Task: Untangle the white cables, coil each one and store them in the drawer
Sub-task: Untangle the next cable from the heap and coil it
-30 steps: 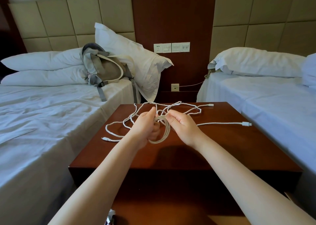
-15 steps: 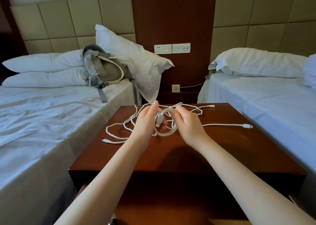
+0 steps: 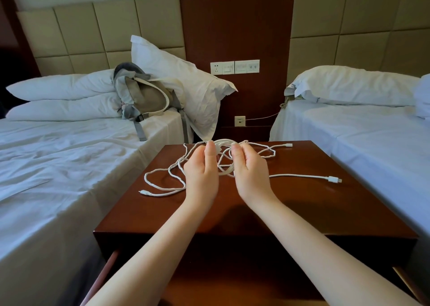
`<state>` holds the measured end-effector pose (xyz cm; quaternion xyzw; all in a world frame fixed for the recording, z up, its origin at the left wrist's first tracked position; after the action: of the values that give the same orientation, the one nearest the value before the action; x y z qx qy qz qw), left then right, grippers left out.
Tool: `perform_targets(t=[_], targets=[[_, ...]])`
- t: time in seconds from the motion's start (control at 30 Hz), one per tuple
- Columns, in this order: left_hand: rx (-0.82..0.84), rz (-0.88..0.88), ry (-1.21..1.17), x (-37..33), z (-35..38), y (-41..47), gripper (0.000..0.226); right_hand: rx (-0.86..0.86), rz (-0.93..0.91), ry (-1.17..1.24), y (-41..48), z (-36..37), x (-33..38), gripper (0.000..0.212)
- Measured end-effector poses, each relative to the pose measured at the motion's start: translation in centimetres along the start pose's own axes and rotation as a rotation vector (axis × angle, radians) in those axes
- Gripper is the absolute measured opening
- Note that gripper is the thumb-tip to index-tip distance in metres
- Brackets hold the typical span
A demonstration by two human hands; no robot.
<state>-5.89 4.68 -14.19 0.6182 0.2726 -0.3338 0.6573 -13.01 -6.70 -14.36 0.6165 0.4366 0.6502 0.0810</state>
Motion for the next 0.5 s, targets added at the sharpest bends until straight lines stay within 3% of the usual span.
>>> perform_targets(t=[0.27, 0.4, 0.5], targets=[[-0.044, 0.136, 0.086, -0.7, -1.1, 1.0, 0.042, 0.101, -0.008, -0.079, 0.6, 0.1, 0.1, 0.031], [-0.062, 0.123, 0.199, 0.6, -2.1, 1.9, 0.036, 0.037, -0.117, -0.098, 1.6, -1.4, 1.0, 0.031], [-0.128, 0.08, 0.219, 1.4, -3.2, 2.5, 0.038, 0.205, -0.081, 0.026, 0.7, 0.5, 1.1, 0.026]])
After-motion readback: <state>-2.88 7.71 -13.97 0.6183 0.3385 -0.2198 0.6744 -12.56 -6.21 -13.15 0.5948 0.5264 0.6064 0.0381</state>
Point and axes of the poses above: each hand's wrist, its own y-axis towards the middle knuckle, its own z-axis out of the palm, x = y × z, the point moved 10 cm from there along y, towards the middle knuckle, and after that the axes turned 10 degrees about -x, right-handed, at the moved point
